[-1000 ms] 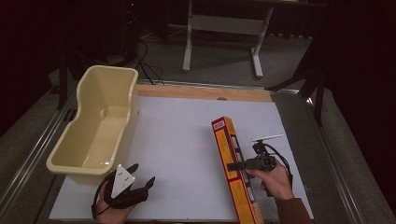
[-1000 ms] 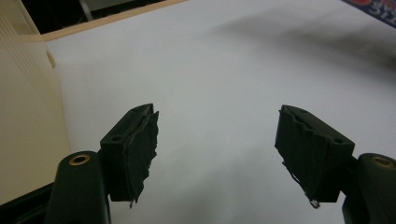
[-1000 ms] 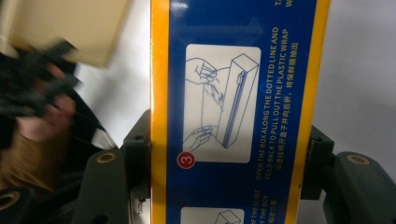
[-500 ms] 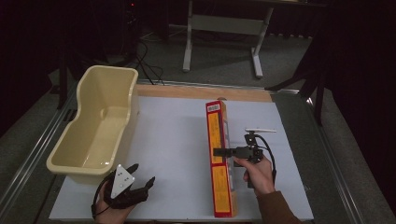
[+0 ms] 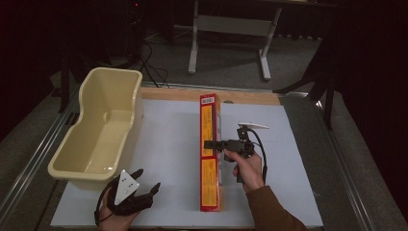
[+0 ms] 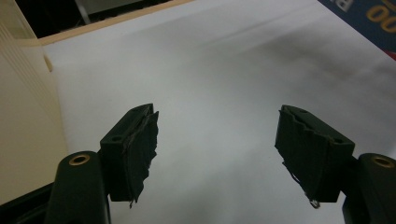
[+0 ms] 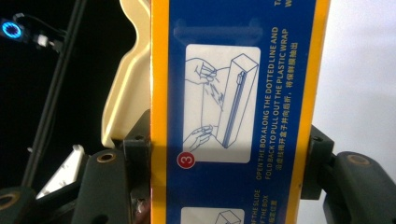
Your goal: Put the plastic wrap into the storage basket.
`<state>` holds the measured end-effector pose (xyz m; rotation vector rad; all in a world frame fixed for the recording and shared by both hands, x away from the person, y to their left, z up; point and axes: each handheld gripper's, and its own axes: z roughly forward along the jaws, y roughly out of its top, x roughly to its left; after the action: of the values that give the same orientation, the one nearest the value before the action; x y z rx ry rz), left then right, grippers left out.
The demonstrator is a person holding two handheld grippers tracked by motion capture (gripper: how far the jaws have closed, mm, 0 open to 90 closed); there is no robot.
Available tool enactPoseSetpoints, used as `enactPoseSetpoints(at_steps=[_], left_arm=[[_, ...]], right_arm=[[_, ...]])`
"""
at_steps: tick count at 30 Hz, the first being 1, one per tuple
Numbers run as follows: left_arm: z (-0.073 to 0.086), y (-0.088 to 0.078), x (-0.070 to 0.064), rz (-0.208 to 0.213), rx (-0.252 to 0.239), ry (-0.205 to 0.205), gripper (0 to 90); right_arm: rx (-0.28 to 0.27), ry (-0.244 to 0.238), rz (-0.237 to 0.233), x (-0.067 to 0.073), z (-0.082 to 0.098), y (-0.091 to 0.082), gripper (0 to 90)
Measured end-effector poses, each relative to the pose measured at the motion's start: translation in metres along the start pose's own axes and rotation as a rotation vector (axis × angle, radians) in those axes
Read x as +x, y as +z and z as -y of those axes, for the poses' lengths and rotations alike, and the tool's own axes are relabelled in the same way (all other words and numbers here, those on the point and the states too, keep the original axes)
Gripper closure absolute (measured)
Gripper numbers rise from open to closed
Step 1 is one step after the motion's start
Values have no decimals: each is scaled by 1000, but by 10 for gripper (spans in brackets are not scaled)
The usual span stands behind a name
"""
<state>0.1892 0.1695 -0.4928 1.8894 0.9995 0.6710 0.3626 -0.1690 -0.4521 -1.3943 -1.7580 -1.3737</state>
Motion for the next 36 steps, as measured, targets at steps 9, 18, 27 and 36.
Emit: enactPoseSetpoints(at_steps=[9,18,27,36], left_arm=[[0,0,0,3,-4,-1,292],[0,0,-1,2,-8,3,292],[0,0,-3,5,-10,3,292],[0,-1,-2,5,-13,-1,291]], right_arm=[[-34,41,-30,12,-21,17,392],[-61,34,-25,25,-42,37,392],[-73,65,-74,33,-53,51,392],[-73,65,-101,48,-69,70,392]])
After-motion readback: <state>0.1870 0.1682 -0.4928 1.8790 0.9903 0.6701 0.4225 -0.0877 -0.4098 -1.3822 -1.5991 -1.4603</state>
